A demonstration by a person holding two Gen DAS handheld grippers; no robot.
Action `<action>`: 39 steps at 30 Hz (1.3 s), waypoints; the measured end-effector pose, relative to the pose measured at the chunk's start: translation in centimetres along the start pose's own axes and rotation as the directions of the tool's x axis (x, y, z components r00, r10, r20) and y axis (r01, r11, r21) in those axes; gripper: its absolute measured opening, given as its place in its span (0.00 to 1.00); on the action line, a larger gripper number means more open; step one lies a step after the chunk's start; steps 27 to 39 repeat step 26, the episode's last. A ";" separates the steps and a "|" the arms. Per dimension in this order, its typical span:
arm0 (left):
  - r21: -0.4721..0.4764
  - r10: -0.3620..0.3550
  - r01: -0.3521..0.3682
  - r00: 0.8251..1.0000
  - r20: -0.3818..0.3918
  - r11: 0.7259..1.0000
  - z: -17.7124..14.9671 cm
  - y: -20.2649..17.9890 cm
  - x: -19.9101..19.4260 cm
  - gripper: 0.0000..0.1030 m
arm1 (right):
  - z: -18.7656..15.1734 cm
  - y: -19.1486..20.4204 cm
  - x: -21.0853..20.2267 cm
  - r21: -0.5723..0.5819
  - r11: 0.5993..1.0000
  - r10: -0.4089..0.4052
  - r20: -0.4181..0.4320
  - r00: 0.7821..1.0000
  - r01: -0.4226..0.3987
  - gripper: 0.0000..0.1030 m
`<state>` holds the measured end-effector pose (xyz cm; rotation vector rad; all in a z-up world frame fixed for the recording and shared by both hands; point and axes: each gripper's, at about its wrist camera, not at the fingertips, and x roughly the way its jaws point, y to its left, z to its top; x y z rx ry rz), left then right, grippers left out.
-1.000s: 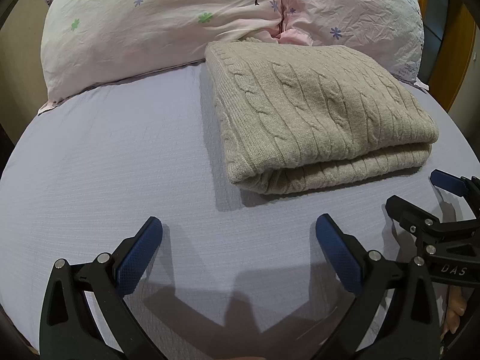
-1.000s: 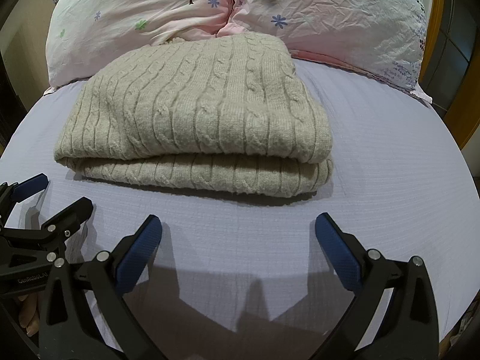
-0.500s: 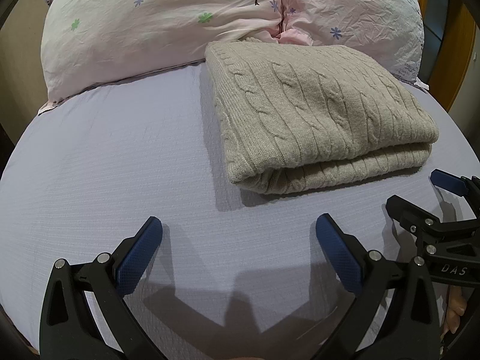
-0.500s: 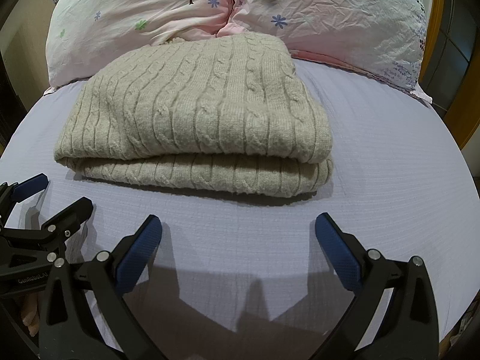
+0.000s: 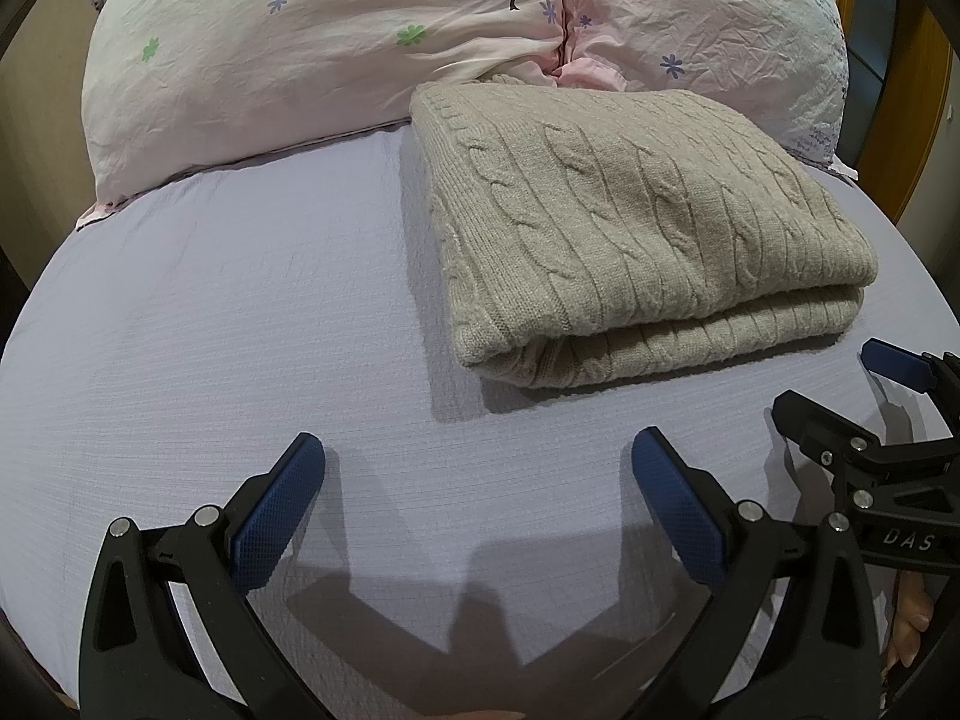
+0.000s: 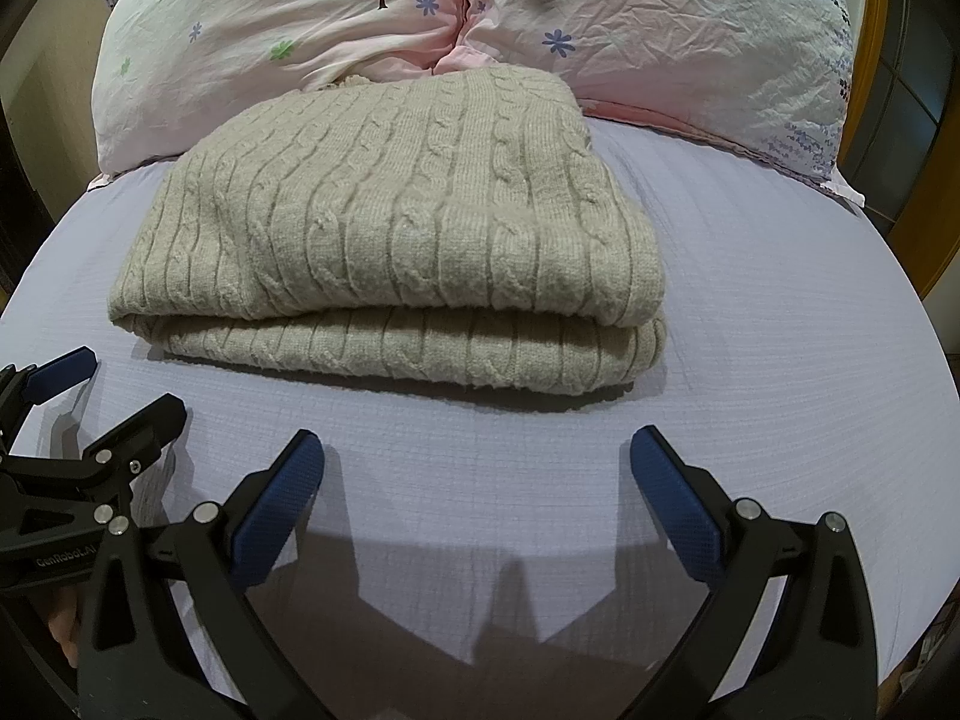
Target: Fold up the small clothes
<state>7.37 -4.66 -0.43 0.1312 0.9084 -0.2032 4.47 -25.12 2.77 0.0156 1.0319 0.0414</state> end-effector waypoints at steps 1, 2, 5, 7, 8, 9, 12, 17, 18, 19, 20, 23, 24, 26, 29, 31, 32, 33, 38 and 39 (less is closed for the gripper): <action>0.000 0.000 0.000 1.000 0.000 1.000 0.0 0.0 0.0 0.99 | 0.0 0.0 0.0 0.000 1.000 0.000 0.000 1.000 0.000 0.98; 0.000 0.000 0.000 1.000 0.000 1.000 0.0 0.0 0.0 0.99 | 0.0 -0.1 0.0 0.000 1.000 0.000 0.000 1.000 0.000 0.98; 0.000 0.000 0.000 1.000 0.000 1.000 0.0 0.0 0.0 0.99 | 0.0 0.0 0.0 0.000 1.000 0.000 0.000 1.000 0.000 0.98; 0.000 0.000 0.000 1.000 0.000 1.000 0.0 0.0 0.0 0.99 | 0.0 0.0 0.0 0.001 1.000 -0.001 0.000 1.000 0.001 0.98; 0.000 0.000 0.000 1.000 0.000 1.000 0.0 0.0 0.0 0.99 | 0.0 0.0 0.1 0.001 1.000 -0.001 0.000 1.000 0.001 0.98; 0.000 0.000 0.000 1.000 0.000 1.000 0.0 0.0 0.0 0.99 | 0.0 0.0 0.1 0.001 1.000 -0.001 0.000 1.000 0.001 0.98; -0.001 0.000 0.000 1.000 0.000 1.000 0.0 0.0 0.0 0.99 | -0.1 0.0 0.0 0.001 1.000 -0.001 0.000 1.000 0.001 0.98; -0.001 0.000 0.000 1.000 0.000 1.000 0.0 0.0 0.0 0.99 | 0.0 0.0 0.1 0.001 1.000 -0.001 0.001 1.000 0.001 0.98; -0.001 0.000 0.000 1.000 0.000 1.000 0.0 0.0 0.0 0.99 | -0.1 0.0 0.1 0.002 1.000 -0.001 0.000 1.000 0.001 0.98; -0.001 0.000 0.000 1.000 0.000 1.000 0.0 0.0 0.0 0.99 | 0.0 0.1 0.1 0.002 1.000 -0.001 0.000 1.000 0.001 0.98; -0.001 0.000 0.000 1.000 0.000 1.000 0.0 0.0 0.0 0.99 | 0.0 0.1 0.1 0.002 1.000 -0.001 0.000 1.000 0.001 0.98; -0.001 0.001 -0.001 1.000 0.000 1.000 0.0 0.0 0.0 0.99 | 0.0 0.0 0.1 0.001 1.000 -0.001 0.000 1.000 0.001 0.98; -0.001 0.001 -0.001 1.000 0.000 1.000 0.0 0.0 0.0 0.99 | 0.0 0.1 0.1 0.001 1.000 -0.001 0.000 1.000 0.001 0.98; -0.001 0.000 0.000 1.000 0.000 1.000 0.0 0.0 0.0 0.99 | 0.0 0.0 0.1 0.001 1.000 -0.001 0.000 1.000 0.001 0.98; -0.001 0.000 0.000 1.000 0.000 1.000 0.0 0.0 0.0 0.99 | 0.0 0.0 0.1 0.001 1.000 -0.001 0.000 1.000 0.001 0.98; -0.001 0.000 0.000 1.000 0.000 1.000 0.0 0.0 0.0 0.99 | 0.0 0.0 0.1 0.001 1.000 -0.001 0.000 1.000 0.001 0.98; -0.001 0.000 0.000 1.000 0.000 1.000 0.0 0.0 0.0 0.99 | 0.0 0.0 0.1 0.001 1.000 -0.001 0.000 1.000 0.001 0.98; -0.001 0.000 0.000 1.000 0.000 1.000 0.0 0.0 0.0 0.99 | 0.0 0.0 0.1 0.001 1.000 -0.001 0.000 1.000 0.001 0.98; -0.001 0.000 0.000 1.000 0.000 1.000 0.0 0.0 0.0 0.99 | 0.0 0.0 0.1 0.001 1.000 -0.001 0.000 1.000 0.001 0.98; -0.001 0.000 0.000 1.000 0.000 1.000 0.0 0.0 0.0 0.99 | 0.0 0.0 0.1 0.001 1.000 -0.001 0.000 1.000 0.001 0.98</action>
